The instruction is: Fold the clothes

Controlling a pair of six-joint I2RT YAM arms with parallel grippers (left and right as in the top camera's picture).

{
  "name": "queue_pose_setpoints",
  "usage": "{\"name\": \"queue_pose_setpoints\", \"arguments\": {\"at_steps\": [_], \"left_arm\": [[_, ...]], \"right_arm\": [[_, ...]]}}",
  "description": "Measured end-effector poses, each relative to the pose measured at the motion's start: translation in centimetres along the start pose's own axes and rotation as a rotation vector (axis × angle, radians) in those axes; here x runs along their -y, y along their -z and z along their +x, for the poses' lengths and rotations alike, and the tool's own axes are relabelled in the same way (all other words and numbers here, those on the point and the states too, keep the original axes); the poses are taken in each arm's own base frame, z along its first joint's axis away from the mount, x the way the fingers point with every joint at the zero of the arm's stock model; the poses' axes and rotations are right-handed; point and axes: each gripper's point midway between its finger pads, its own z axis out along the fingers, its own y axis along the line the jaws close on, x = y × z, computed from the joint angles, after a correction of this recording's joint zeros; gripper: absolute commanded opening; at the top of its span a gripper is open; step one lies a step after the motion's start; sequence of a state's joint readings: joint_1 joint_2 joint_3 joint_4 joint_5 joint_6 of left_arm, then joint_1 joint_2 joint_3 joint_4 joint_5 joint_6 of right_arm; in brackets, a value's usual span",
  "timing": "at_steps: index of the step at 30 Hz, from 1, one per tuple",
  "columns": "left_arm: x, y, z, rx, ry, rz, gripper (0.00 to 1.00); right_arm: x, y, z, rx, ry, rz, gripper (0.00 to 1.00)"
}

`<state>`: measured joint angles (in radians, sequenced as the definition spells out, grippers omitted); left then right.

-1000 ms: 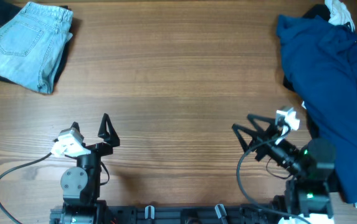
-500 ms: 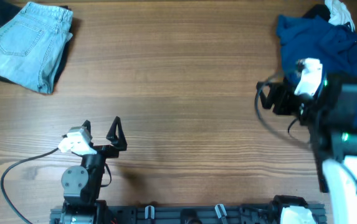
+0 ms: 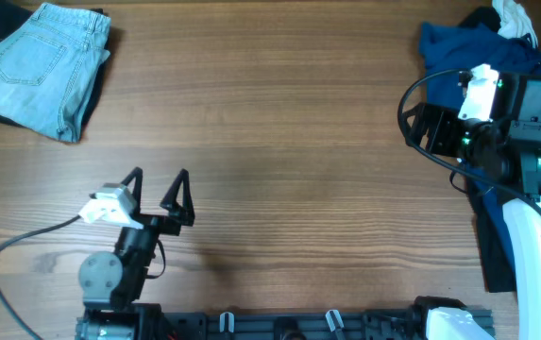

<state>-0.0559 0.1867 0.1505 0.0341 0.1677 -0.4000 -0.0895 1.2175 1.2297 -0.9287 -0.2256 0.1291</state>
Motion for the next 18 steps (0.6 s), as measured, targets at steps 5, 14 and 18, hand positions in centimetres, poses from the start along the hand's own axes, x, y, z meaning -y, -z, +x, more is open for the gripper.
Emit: {"name": "queue_pose_setpoints", "arguments": {"at_steps": [5,14,18], "left_arm": [[2.6,0.1,-3.5,0.044,0.045,0.075,1.0],[4.8,-0.2,-4.4,0.047,0.057,0.182,1.0],[5.0,-0.2,-4.4,0.042,0.059,0.195,1.0]], "right_arm": [[-0.1,0.1,-0.1,0.007,-0.006,-0.002,1.0],[-2.0,3.7,-1.4,0.14,0.083,-0.071,0.91],[-1.9,3.9,-1.3,0.14,0.072,-0.071,0.78]]}}
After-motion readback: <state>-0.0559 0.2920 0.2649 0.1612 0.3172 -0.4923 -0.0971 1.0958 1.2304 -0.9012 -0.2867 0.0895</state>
